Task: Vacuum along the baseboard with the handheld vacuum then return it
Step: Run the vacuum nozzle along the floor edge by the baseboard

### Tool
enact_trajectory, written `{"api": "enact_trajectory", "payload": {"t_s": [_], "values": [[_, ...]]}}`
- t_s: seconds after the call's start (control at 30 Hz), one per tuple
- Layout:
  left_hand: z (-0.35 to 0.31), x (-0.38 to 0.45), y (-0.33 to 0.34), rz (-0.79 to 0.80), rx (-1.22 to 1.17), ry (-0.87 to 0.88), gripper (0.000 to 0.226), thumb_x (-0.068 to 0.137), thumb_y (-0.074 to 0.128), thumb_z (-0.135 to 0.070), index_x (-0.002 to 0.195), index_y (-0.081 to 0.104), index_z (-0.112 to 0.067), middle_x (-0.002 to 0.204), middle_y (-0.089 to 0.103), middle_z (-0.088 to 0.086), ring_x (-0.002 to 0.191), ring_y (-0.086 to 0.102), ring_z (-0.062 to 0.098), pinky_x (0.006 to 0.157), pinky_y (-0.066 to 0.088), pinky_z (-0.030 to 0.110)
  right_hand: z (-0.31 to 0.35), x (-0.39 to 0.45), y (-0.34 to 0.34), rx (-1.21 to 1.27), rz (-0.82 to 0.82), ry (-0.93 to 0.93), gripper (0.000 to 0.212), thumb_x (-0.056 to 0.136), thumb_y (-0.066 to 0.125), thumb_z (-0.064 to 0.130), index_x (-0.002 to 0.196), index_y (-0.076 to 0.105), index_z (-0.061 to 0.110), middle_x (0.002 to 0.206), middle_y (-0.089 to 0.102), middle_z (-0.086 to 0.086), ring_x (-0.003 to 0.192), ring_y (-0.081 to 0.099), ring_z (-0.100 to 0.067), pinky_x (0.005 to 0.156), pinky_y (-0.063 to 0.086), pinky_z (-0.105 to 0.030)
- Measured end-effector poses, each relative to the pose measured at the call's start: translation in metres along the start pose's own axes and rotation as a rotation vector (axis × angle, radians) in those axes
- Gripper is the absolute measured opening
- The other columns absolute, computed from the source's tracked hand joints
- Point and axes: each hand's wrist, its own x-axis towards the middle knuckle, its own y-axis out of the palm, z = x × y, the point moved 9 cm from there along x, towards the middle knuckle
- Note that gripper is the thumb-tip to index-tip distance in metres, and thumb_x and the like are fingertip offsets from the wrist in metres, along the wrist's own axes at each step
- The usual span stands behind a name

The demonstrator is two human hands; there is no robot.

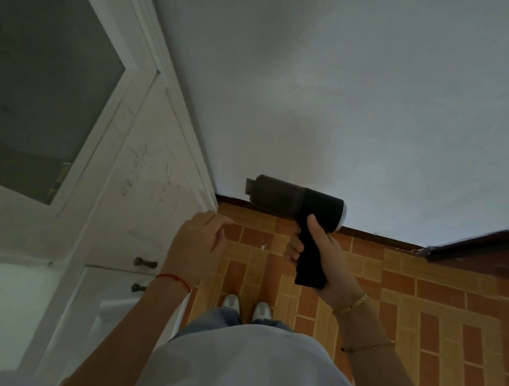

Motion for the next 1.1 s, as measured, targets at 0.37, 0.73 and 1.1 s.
{"api": "enact_trajectory", "payload": {"t_s": [0.37, 0.73, 1.1], "values": [[0.004, -0.001, 0.011, 0.004, 0.004, -0.005, 0.023, 0.098, 0.052, -0.011, 0.117, 0.064, -0.018, 0.110, 0.066, 0.001, 0.099, 0.060, 0.014, 0.091, 0.045, 0.024, -0.001, 0.003, -0.008, -0.002, -0.029, -0.017, 0.026, 0.091, 0.057, 0.036, 0.094, 0.055, 0.010, 0.065, 0.050, -0.003, 0.058, 0.050, -0.015, 0.063, 0.046, -0.027], [0.020, 0.008, 0.034, -0.019, 0.000, -0.003, 0.029, 0.095, 0.043, -0.017, 0.113, 0.066, -0.015, 0.105, 0.067, 0.003, 0.095, 0.060, 0.018, 0.090, 0.045, 0.031, -0.008, 0.037, -0.048, -0.296, -0.189, 0.025, 0.037, 0.088, 0.062, 0.040, 0.104, 0.058, 0.006, 0.074, 0.065, -0.009, 0.062, 0.060, -0.019, 0.065, 0.052, -0.032], [0.133, 0.056, 0.159, 0.006, 0.033, -0.062, 0.030, 0.091, 0.049, -0.005, 0.115, 0.067, -0.012, 0.106, 0.068, 0.006, 0.096, 0.060, 0.022, 0.091, 0.046, 0.036, -0.102, 0.182, -0.145, -0.154, -0.240, 0.259, 0.022, 0.088, 0.064, 0.020, 0.105, 0.058, 0.007, 0.083, 0.063, -0.010, 0.068, 0.060, -0.022, 0.069, 0.053, -0.036]]}}
